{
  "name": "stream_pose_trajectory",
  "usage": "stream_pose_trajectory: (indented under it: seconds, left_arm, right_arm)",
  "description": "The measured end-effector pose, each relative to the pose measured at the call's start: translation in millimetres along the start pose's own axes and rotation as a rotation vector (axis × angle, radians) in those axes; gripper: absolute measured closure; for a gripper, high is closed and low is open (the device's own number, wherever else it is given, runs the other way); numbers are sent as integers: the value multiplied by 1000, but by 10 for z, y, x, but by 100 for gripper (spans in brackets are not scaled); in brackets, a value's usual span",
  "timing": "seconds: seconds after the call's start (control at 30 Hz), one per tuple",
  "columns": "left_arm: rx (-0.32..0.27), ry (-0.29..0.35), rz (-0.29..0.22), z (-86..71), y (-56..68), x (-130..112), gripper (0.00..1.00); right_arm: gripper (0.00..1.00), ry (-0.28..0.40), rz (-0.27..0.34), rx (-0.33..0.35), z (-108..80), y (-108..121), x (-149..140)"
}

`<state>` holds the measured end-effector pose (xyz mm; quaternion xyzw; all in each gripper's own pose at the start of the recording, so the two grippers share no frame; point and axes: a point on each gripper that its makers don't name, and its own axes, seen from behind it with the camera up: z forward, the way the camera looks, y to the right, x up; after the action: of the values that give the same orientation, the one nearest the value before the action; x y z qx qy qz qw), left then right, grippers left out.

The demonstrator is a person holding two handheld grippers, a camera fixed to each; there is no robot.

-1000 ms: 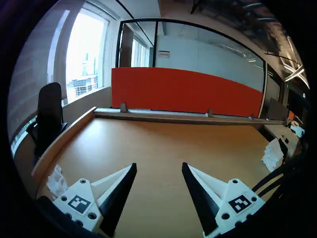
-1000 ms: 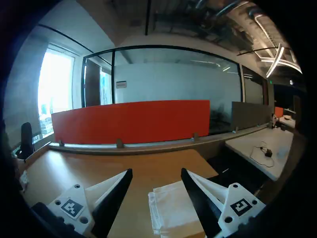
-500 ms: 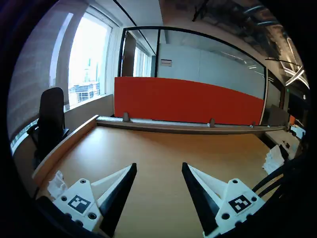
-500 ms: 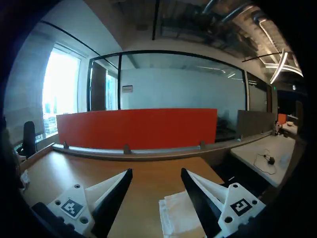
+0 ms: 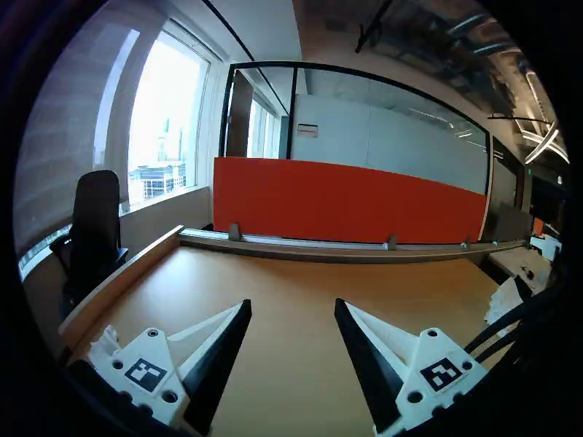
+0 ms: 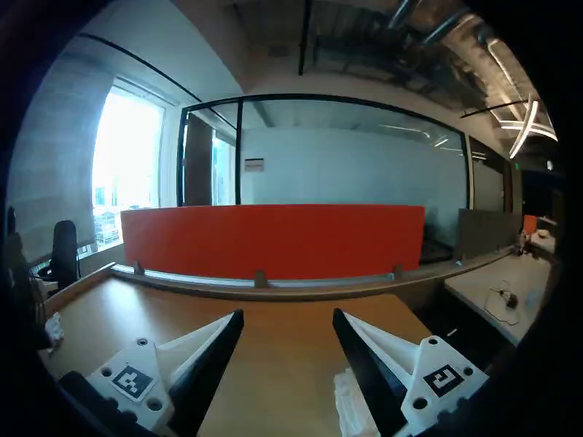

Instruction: Fold towel

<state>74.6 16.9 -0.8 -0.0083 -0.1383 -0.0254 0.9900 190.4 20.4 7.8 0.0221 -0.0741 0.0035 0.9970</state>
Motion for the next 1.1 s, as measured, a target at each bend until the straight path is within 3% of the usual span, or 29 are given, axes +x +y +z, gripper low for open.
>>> stream_pose_trajectory:
  seconds: [0.27,0.67,1.1]
  left_arm:
    - [13,39,-13,11,-68,92,16]
    - [20,110,57,67,-51,202,16]
    - [5,153,77,59,24,34,16]
  right_arm:
    - [6,-3,-4,13,69,-221,25]
    - [6,2,14,19,77,-342,210]
    - [6,10,19,5,25,-444,415]
